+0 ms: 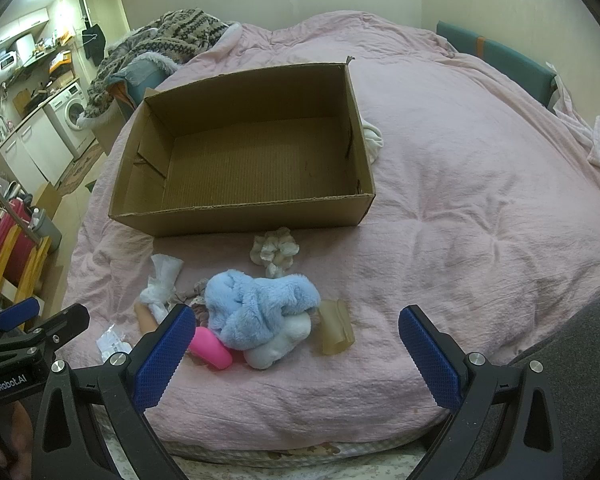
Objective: Organize soft objects
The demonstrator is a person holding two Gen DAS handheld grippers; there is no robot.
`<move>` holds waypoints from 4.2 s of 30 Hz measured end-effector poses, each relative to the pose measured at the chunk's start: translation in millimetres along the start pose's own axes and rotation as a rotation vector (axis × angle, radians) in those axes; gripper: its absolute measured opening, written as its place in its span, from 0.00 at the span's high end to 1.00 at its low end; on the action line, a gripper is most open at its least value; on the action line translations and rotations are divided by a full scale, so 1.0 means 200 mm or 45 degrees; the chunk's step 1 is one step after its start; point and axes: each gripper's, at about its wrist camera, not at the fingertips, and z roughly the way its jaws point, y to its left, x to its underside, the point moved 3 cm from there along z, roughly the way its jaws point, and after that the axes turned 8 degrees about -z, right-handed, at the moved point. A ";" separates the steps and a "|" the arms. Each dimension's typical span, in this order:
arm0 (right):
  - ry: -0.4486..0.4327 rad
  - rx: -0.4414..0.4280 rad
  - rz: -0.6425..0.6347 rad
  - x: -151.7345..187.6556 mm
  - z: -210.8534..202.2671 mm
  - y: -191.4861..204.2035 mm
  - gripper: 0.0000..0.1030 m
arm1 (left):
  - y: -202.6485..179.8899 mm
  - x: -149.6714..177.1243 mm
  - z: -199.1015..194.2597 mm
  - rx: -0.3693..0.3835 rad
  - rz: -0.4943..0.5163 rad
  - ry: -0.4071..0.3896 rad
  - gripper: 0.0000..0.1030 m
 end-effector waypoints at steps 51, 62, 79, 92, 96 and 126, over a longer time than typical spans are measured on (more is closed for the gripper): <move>0.204 -0.213 0.463 -0.06 0.18 -0.34 0.12 | 0.24 -0.05 0.17 0.035 -0.179 0.259 0.92; 0.508 -0.303 0.613 0.07 0.48 -0.37 0.44 | 0.13 -0.03 0.25 0.043 -0.171 0.271 0.92; 0.389 -0.334 0.542 -0.02 0.35 -0.31 0.86 | 0.13 -0.10 0.19 0.066 -0.177 0.237 0.92; 0.035 -0.393 0.373 -0.44 0.18 -0.30 0.86 | -0.10 -0.52 0.14 0.111 -0.012 0.005 0.92; -0.034 -0.399 0.311 -0.56 0.22 -0.26 0.86 | -0.20 -0.62 0.21 0.114 0.031 -0.061 0.92; 0.174 -0.235 0.099 -0.51 0.68 -0.08 0.86 | -0.33 -0.54 0.56 0.039 0.242 -0.168 0.91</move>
